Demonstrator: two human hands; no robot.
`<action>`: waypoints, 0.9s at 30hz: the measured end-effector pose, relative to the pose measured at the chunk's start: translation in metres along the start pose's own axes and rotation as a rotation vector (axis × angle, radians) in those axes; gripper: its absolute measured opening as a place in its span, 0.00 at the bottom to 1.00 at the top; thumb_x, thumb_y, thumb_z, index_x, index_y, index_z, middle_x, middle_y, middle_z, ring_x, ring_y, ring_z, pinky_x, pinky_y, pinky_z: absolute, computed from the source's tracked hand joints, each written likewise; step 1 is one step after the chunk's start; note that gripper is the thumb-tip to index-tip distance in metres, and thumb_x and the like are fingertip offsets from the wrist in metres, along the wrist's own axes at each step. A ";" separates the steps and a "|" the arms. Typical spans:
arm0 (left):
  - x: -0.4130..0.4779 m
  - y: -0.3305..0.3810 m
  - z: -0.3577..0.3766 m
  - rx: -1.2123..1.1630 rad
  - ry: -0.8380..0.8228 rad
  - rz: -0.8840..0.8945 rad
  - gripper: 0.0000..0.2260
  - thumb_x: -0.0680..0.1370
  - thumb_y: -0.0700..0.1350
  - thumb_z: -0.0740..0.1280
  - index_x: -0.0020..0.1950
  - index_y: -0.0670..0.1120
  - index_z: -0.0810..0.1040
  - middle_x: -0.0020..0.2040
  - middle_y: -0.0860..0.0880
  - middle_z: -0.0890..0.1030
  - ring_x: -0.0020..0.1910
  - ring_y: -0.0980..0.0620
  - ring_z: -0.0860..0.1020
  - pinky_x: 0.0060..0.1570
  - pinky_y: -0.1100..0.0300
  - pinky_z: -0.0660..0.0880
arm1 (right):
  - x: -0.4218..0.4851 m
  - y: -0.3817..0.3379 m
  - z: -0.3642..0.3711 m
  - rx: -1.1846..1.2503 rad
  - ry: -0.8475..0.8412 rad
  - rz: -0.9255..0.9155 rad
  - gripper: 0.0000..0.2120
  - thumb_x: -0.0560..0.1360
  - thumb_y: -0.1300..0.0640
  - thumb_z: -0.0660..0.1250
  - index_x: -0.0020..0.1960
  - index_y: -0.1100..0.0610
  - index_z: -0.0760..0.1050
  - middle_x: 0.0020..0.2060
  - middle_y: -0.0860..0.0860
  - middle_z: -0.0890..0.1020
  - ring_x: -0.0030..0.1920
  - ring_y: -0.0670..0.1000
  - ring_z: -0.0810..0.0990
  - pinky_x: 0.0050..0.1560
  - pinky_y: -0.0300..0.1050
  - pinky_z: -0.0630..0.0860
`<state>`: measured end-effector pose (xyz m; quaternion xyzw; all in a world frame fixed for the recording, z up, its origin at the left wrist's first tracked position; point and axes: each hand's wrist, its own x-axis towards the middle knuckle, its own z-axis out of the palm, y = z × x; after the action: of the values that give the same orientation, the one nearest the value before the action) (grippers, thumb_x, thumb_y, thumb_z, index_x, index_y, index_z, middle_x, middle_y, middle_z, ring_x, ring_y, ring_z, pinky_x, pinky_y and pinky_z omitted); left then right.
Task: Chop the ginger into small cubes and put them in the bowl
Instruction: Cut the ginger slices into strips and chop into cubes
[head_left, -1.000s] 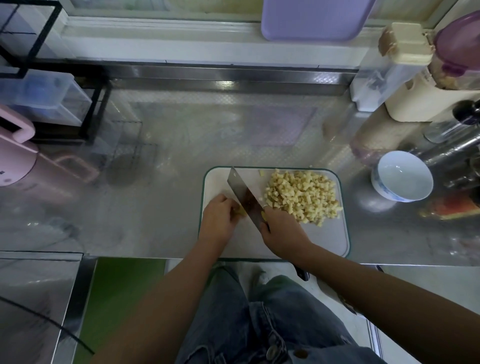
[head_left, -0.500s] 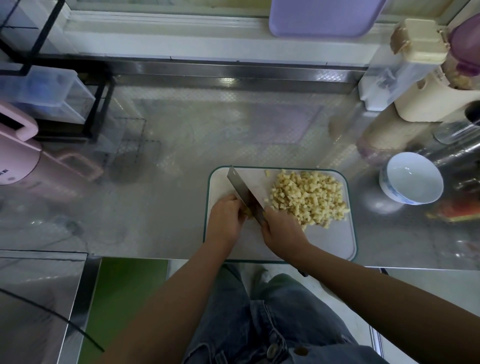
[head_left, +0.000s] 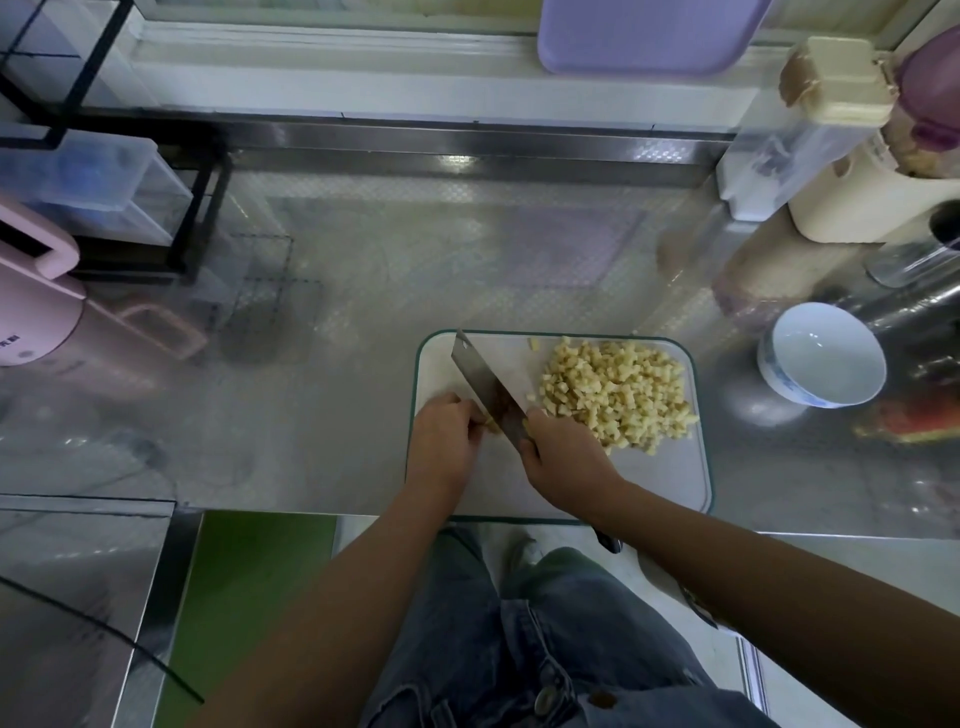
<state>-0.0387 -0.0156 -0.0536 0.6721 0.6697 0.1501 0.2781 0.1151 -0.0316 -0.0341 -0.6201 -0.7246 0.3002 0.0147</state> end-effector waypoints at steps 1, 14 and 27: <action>0.000 0.001 0.000 0.003 -0.008 0.002 0.08 0.74 0.36 0.66 0.46 0.41 0.85 0.43 0.42 0.80 0.42 0.45 0.77 0.45 0.52 0.73 | 0.001 0.000 0.000 -0.007 0.000 0.004 0.04 0.78 0.59 0.58 0.45 0.57 0.64 0.38 0.58 0.76 0.39 0.60 0.78 0.35 0.45 0.66; 0.003 0.003 -0.003 0.046 -0.014 -0.051 0.06 0.73 0.37 0.66 0.44 0.41 0.83 0.41 0.43 0.81 0.40 0.47 0.77 0.43 0.55 0.72 | 0.009 -0.003 0.007 0.032 0.077 0.001 0.08 0.80 0.57 0.57 0.53 0.62 0.69 0.38 0.60 0.79 0.39 0.63 0.79 0.35 0.49 0.68; 0.002 0.003 0.002 0.035 0.011 -0.152 0.08 0.74 0.40 0.65 0.37 0.42 0.83 0.35 0.44 0.81 0.35 0.48 0.77 0.38 0.53 0.72 | 0.005 -0.011 0.008 -0.041 0.005 -0.013 0.06 0.79 0.59 0.57 0.52 0.61 0.69 0.42 0.60 0.79 0.43 0.61 0.79 0.42 0.51 0.74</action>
<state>-0.0352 -0.0140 -0.0535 0.6233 0.7226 0.1206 0.2734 0.1008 -0.0306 -0.0372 -0.6164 -0.7346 0.2836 0.0057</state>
